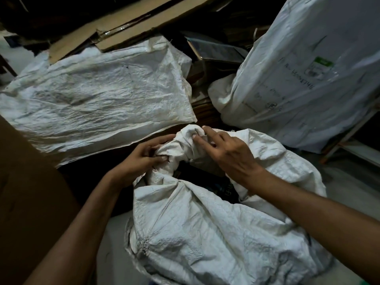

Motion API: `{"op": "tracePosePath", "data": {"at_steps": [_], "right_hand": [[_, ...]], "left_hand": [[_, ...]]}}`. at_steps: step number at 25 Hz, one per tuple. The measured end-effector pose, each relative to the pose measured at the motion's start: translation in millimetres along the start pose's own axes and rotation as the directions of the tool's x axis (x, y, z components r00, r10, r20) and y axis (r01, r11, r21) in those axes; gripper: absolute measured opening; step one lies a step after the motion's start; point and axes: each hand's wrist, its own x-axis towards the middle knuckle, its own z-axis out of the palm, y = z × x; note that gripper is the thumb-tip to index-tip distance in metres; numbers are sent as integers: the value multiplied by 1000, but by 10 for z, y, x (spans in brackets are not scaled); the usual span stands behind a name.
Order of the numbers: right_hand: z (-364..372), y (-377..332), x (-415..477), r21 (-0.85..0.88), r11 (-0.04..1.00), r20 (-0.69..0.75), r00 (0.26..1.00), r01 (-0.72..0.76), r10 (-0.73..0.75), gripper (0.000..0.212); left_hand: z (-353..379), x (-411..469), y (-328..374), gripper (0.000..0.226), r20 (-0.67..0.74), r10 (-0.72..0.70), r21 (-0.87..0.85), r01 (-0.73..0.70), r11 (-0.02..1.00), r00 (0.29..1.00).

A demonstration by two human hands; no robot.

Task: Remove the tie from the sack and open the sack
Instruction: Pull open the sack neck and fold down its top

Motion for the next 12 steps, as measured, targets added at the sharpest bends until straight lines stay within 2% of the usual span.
{"op": "tracePosePath", "data": {"at_steps": [1, 2, 4, 5, 6, 7, 9, 11, 12], "right_hand": [[-24, 14, 41, 65, 998, 82, 996, -24, 19, 53], [-55, 33, 94, 145, 985, 166, 984, -89, 64, 52], [-102, 112, 226, 257, 920, 315, 925, -297, 211, 55], [-117, 166, 298, 268, 881, 375, 885, -390, 277, 54], [-126, 227, 372, 281, 837, 424, 843, -470, 331, 52], [-136, 292, 445, 312, 779, 468, 801, -544, 373, 51], [-140, 398, 537, 381, 659, 512, 741, -649, 434, 52], [-111, 438, 528, 359, 655, 482, 733, -664, 479, 54], [-96, 425, 494, 311, 713, 440, 761, -628, 478, 54]], "left_hand": [[-14, 32, -31, 64, -22, -12, 117, 15, 993, 1000], [-16, 53, -21, 64, -78, 18, 337, 9, 942, 997], [93, 62, 56, 64, -187, 126, 744, 56, 666, 974], [242, 33, 129, 67, -228, 165, 830, 103, 548, 959], [433, -9, 200, 73, -254, 159, 852, 142, 504, 954], [635, -58, 261, 84, -278, 110, 840, 186, 510, 954], [907, -167, 272, 105, -335, -66, 777, 315, 544, 940], [837, -234, 151, 103, -404, -137, 748, 412, 520, 905], [712, -254, 108, 96, -407, -160, 719, 424, 550, 899]]}}
